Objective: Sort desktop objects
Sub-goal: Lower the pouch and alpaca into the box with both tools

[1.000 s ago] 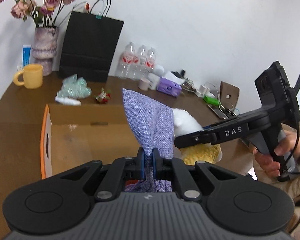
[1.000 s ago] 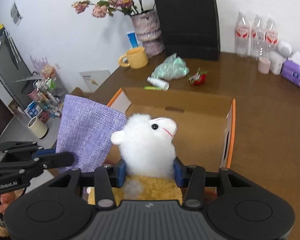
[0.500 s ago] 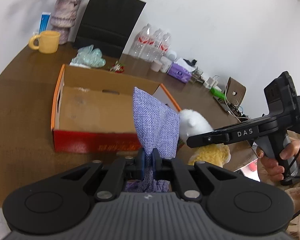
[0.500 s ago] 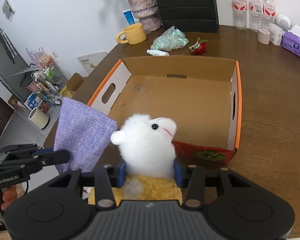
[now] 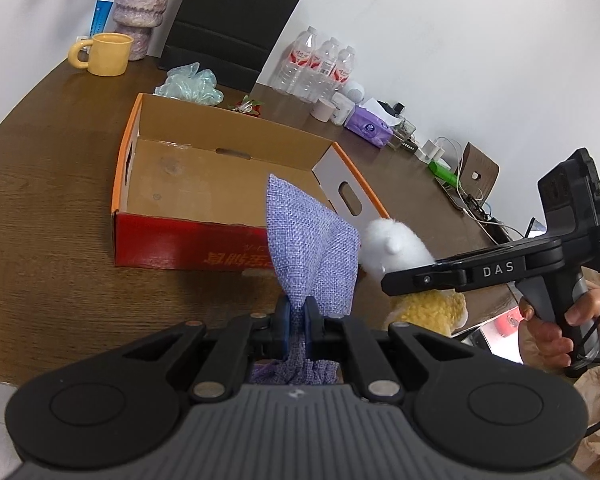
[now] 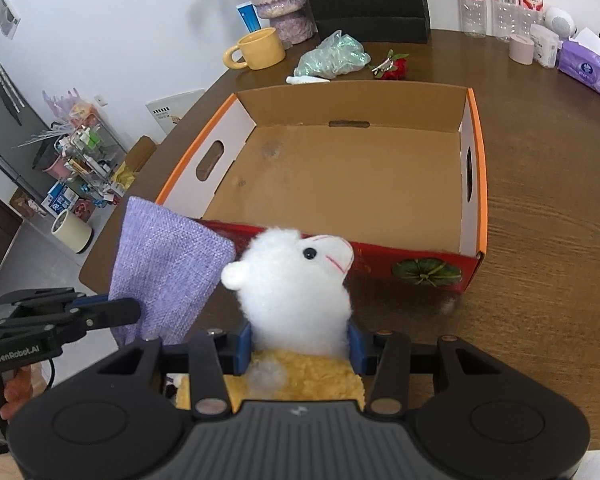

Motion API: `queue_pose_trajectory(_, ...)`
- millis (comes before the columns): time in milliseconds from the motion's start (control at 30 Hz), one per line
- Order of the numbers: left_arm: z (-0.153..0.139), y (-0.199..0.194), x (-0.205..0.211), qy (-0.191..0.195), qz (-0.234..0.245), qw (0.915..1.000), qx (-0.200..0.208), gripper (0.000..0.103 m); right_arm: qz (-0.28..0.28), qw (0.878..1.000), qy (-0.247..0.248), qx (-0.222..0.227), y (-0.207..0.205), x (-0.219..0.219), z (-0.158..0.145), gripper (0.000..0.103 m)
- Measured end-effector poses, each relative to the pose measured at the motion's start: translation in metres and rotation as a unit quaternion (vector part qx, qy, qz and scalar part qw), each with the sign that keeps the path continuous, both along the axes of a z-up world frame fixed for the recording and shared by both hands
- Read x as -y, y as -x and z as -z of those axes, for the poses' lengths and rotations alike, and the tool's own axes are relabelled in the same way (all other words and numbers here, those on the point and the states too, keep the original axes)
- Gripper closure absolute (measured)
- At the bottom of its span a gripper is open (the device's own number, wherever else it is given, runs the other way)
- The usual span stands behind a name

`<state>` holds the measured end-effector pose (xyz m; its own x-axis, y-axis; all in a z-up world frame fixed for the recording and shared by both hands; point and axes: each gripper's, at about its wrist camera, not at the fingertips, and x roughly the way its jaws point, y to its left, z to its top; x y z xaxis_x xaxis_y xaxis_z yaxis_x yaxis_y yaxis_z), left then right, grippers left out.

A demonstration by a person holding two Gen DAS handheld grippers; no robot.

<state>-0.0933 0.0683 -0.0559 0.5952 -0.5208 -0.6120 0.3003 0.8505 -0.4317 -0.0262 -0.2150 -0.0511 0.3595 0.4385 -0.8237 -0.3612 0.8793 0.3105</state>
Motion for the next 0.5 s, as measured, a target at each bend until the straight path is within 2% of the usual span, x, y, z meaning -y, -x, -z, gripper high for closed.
queue_pose_trajectory(333, 0.001, 0.000, 0.003, -0.004, -0.002, 1.0000, 0.000, 0.096, 0.003, 1.000, -0.005, -0.008, 0.000, 0.004, 0.009, 0.059)
queue_pose_trajectory(500, -0.010, -0.002, 0.003, -0.004, -0.002, 0.9997, 0.024, 0.096, 0.005, 1.000, -0.022, 0.018, -0.002, 0.007, -0.001, 0.059)
